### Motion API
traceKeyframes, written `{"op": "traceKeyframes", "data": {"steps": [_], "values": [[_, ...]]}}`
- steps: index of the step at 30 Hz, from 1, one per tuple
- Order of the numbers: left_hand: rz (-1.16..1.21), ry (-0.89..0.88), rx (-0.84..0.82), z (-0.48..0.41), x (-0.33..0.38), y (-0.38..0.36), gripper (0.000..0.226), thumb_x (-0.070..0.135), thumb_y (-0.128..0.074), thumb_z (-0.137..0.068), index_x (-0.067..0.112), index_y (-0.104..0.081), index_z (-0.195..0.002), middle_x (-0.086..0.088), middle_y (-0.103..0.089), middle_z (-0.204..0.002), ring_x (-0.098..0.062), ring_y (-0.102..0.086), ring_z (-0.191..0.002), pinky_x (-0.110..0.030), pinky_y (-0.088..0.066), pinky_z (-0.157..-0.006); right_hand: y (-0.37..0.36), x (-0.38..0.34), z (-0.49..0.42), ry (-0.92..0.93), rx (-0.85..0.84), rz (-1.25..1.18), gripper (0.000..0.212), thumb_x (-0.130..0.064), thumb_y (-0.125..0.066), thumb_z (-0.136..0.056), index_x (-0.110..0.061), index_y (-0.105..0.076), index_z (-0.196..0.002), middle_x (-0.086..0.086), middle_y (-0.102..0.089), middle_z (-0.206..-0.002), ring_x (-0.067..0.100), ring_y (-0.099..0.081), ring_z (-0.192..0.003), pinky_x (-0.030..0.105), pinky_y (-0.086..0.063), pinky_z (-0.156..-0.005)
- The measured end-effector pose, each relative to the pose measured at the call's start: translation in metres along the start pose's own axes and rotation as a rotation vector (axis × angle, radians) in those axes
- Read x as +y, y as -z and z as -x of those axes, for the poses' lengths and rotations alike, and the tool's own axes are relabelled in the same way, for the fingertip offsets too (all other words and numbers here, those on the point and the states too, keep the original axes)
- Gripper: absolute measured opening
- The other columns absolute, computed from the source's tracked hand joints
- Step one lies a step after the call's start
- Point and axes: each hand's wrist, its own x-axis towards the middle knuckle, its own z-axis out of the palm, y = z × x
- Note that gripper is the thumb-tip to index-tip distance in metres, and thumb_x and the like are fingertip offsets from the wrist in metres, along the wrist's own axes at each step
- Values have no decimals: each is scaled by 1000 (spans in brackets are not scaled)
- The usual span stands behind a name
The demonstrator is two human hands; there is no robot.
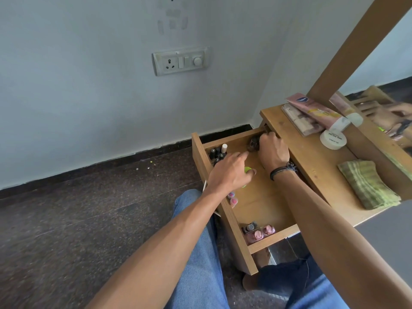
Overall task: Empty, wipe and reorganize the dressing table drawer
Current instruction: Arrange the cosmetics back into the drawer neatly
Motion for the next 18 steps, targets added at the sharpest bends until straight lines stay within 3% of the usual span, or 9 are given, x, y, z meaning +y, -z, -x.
{"op": "traceKeyframes", "data": {"steps": [8,12,18], "values": [[-1,2,-3,1,1,2,63,47,-58,-96,16,-43,-150,-4,-51,-149,-24,-48,-136,-42,-48,-99,-8,-3,1,-37,9,-40,17,-3,-48,-101,1,-64,-102,21,-58,-109,44,-67,-91,43,-49,-67],[0,3,0,2,2,3,63,46,-58,-97,16,-43,-150,-4,-51,-149,-23,-48,-135,-41,-49,-98,-12,-2,-1,-50,38,-91,17,-3,-48,-100,-1,-64,-103,20,-64,-105,42,-68,-89,45,-54,-70],[4,-5,8,3,1,3,63,47,-58,-97,16,-44,-150,-4,-52,-149,-23,-49,-135,-41,-49,-97,-11,7,-2,-37,67,-178,9,-4,-55,-91,-2,-61,-97,22,-67,-99,44,-66,-88,43,-50,-70]]}}
